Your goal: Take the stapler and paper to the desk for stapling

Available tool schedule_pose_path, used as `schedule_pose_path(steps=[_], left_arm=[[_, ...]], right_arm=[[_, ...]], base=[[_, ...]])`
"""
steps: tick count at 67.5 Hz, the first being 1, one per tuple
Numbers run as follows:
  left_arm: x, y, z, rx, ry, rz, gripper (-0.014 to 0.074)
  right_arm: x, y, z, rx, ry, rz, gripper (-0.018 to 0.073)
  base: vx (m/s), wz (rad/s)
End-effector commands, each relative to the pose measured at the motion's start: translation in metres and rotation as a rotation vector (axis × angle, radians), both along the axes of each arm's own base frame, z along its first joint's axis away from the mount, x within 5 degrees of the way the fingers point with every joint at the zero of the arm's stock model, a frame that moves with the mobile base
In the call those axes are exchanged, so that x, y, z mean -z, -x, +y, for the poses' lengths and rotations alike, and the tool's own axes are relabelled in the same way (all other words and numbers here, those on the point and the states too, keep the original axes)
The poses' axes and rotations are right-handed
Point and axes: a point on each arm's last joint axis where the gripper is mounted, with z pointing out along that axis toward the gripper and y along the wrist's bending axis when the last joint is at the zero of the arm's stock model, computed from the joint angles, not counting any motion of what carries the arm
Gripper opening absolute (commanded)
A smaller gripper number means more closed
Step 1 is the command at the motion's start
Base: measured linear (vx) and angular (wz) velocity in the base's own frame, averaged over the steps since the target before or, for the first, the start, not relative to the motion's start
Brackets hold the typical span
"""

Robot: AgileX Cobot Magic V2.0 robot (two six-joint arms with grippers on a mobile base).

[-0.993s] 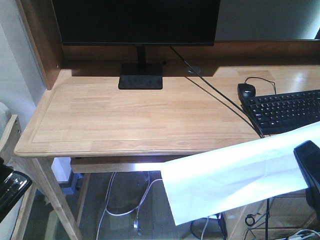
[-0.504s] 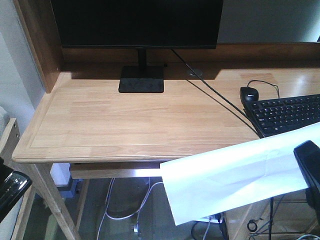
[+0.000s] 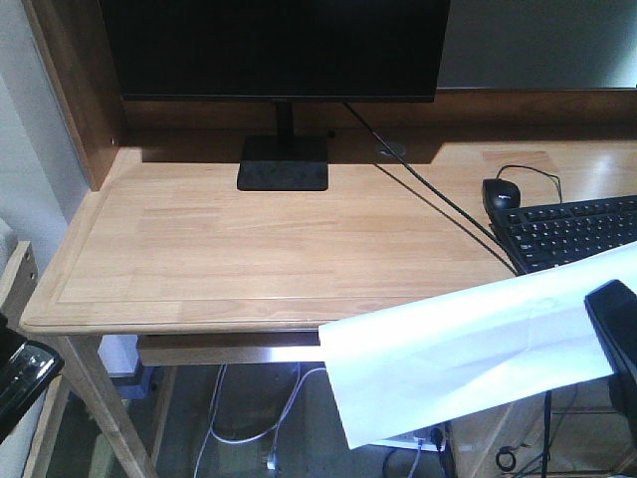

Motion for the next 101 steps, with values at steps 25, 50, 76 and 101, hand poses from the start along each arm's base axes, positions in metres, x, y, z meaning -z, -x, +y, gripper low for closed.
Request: schedule_pose_path(steps=[25, 50, 76, 101], left_arm=[[-0.0203, -0.0025, -0.0016, 0.005, 0.06, -0.128, -0.0006], [-0.0203, -0.0025, -0.0016, 0.005, 0.06, -0.128, -0.0006], [-0.0203, -0.0025, -0.0016, 0.005, 0.06, -0.128, -0.0006], [-0.0203, -0.0025, -0.0016, 0.005, 0.06, -0.128, -0.0006]], right_arm=[[-0.0056, 0.0112, -0.0026, -0.027, -0.067, -0.135, -0.0002], [-0.0056, 0.0112, -0.0026, -0.027, -0.067, -0.135, -0.0002], [-0.0056, 0.0112, -0.0026, -0.027, -0.067, -0.135, -0.0002], [-0.0056, 0.0112, -0.0026, -0.027, -0.067, -0.135, -0.0002]], base=[[0.03, 0.0], [0.04, 0.0], [0.04, 0.0], [0.04, 0.0]])
